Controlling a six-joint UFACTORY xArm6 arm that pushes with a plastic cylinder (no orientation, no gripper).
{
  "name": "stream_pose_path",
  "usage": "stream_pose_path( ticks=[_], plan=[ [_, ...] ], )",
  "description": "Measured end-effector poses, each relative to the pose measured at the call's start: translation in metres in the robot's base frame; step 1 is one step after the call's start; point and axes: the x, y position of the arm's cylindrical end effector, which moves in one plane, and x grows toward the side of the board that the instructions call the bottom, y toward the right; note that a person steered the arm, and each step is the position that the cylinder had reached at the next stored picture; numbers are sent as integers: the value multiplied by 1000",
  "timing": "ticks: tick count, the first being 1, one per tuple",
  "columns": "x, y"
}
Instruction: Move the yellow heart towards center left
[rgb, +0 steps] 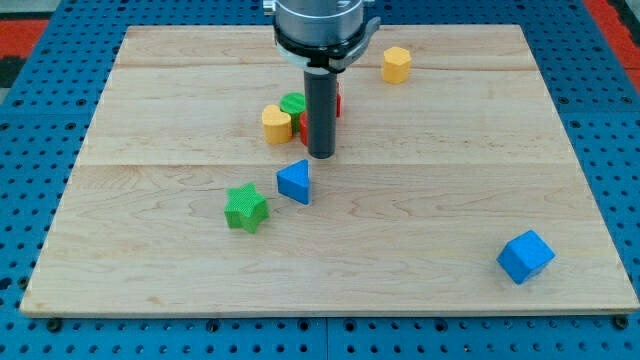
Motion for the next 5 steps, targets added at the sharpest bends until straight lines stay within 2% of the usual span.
stream_pose_path(
  ticks=[1,2,3,5],
  plan=[
    [12,-68],
    [3,-130],
    [-40,-129],
    [-61,-36]
  ],
)
